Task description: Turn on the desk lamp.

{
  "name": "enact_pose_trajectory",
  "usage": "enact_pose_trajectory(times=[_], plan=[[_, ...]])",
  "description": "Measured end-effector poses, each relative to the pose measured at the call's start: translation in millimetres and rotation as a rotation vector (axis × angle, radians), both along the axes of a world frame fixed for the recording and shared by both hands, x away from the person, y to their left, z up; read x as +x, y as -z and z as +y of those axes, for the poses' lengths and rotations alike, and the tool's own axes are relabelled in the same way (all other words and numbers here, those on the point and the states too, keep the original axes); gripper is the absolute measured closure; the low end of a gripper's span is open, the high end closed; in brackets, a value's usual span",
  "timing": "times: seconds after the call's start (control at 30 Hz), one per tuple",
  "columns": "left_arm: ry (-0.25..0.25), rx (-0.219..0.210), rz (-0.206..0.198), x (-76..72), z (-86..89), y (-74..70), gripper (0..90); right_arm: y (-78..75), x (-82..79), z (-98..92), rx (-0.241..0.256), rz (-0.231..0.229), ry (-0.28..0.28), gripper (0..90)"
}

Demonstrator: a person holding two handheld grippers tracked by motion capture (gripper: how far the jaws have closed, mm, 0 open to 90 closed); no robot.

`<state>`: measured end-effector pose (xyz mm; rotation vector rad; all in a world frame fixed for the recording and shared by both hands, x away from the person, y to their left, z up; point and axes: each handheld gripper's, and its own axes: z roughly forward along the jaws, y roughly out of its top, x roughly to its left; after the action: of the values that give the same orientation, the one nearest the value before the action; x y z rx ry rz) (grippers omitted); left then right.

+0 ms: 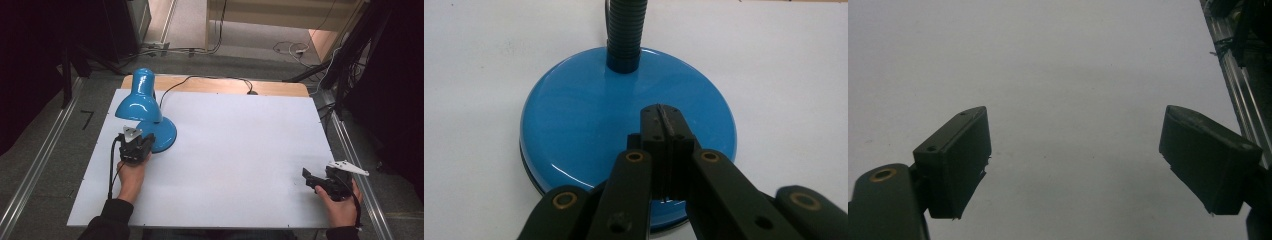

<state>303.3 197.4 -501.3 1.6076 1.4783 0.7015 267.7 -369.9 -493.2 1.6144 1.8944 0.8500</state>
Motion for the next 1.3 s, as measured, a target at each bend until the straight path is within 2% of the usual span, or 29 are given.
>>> enact_pose_trajectory(times=[0.93, 1.03, 1.1, 1.3], plan=[[-0.008, 0.008, 0.005, -0.2, 0.0, 2.1, 90.0, -1.1, -0.7, -1.3, 0.007, -0.007, 0.002, 12.0], [0.007, -0.004, 0.028, -1.3, -2.6, 3.5, 90.0, -1.3, -1.1, -2.0, 0.007, -0.008, 0.0, 12.0], [-0.001, 0.017, 0.021, -2.3, -4.9, 3.8, 90.0, -1.4, -1.2, -2.2, 0.006, -0.008, 0.0, 12.0], [-0.003, 0.004, 0.024, -2.0, -4.1, 3.6, 90.0, -1.3, -0.9, -1.8, 0.009, -0.006, 0.002, 12.0]])
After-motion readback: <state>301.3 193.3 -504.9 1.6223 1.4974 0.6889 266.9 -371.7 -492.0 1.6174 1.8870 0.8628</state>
